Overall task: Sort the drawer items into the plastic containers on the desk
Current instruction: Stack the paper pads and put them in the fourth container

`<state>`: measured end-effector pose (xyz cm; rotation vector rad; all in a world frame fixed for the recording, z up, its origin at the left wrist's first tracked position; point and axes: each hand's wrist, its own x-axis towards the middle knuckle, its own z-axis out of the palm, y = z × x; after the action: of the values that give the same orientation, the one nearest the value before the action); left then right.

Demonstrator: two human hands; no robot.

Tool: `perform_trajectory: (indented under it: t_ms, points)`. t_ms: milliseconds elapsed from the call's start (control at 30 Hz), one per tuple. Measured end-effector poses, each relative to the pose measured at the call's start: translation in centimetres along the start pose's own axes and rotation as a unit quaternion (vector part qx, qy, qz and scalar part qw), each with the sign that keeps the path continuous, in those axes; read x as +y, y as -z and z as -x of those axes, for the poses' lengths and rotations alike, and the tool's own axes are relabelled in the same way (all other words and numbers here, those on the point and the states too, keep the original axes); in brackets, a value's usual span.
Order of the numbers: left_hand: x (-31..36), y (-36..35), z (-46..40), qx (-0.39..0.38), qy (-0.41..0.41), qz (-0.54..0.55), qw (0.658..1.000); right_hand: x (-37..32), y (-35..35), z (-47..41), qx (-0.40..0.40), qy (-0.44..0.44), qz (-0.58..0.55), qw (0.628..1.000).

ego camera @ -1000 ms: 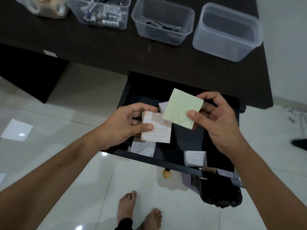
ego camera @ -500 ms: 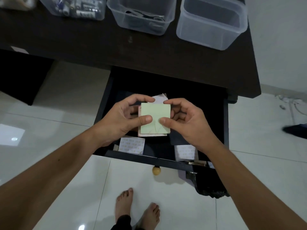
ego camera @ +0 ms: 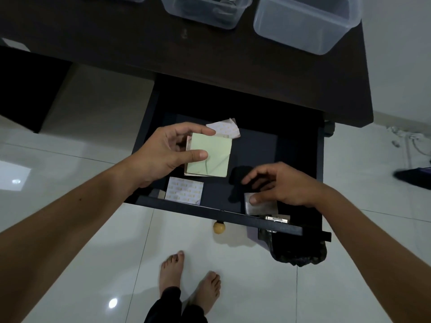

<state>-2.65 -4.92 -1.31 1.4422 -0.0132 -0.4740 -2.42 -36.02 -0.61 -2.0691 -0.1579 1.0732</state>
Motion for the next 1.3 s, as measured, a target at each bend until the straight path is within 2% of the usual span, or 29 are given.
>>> perform_trajectory:
  t_ms: [300,667,833,933,1133,1300]
  points:
    - [-0.4,0.2,-0.2,-0.021,0.011,-0.014,1.000,0.5,-0.4,0.0,0.028,-0.020,0.211,0.977]
    - [-0.7,0.1,-0.1,-0.030,0.015,-0.033,0.999,0.2,-0.3,0.3,0.022,0.012,0.188,0.982]
    - [-0.6,0.1,-0.2,-0.037,0.022,-0.040,0.998,0.6,-0.4,0.0,0.011,0.009,0.148,0.989]
    - [-0.7,-0.1,-0.2,-0.041,0.029,-0.045,0.998,0.7,-0.5,-0.2,0.032,0.021,0.113,0.993]
    - [-0.7,-0.2,-0.4,-0.028,0.023,-0.055,0.998,-0.1,0.6,0.3,0.075,0.081,-0.029,0.993]
    - [-0.8,-0.4,-0.5,-0.019,0.019,-0.062,0.998,-2.4,1.1,0.3,0.084,0.146,-0.146,0.975]
